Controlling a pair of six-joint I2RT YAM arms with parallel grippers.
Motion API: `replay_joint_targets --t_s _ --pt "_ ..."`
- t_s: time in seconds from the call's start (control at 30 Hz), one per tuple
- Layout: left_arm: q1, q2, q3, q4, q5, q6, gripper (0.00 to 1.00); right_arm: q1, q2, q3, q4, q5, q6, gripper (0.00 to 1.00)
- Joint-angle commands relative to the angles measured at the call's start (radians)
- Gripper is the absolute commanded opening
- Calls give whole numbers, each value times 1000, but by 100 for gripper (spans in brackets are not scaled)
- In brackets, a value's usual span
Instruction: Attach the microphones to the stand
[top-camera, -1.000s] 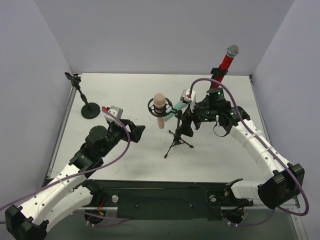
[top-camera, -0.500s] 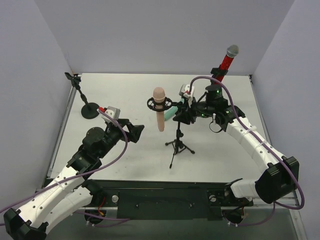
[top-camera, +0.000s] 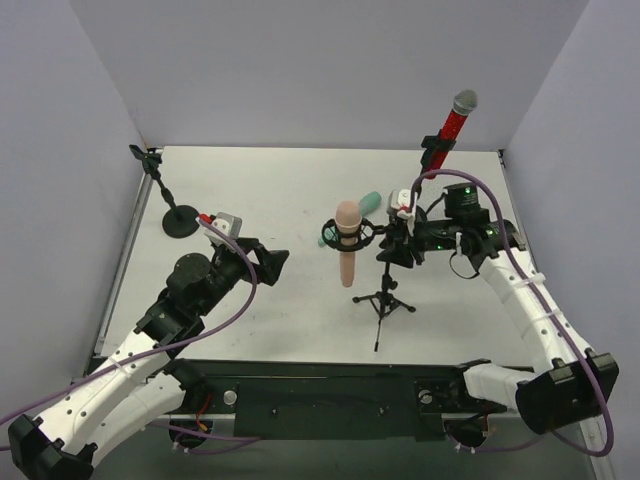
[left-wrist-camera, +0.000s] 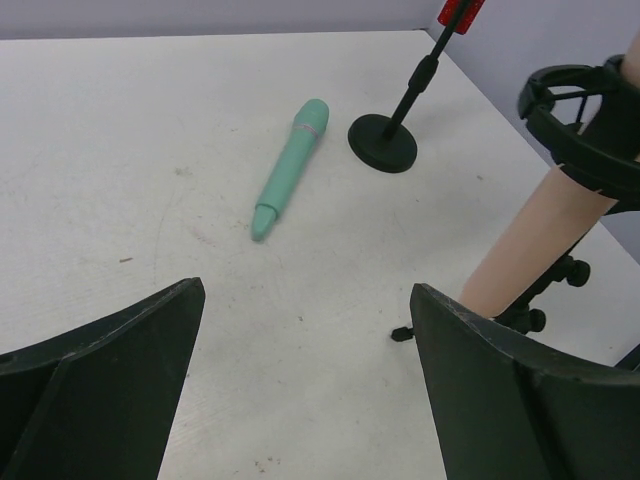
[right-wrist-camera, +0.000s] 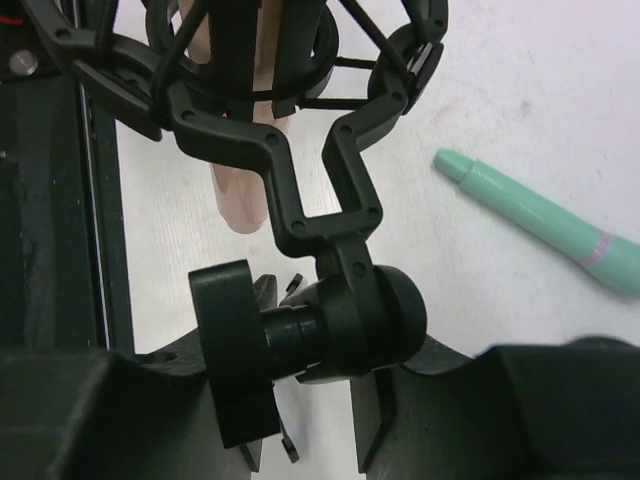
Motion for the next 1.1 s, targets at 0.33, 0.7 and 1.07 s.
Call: replay_joint_targets --t_s 0.33,0.7,1.07 --pt "11 -38 20 58 22 50 96 -672 -255 -44 -372 -169 -219 0" --pt "14 -54 35 18 28 82 96 -852 -196 -64 149 -51 122 0" --pt "14 -64 44 3 10 107 96 -849 -55 -59 709 153 455 0"
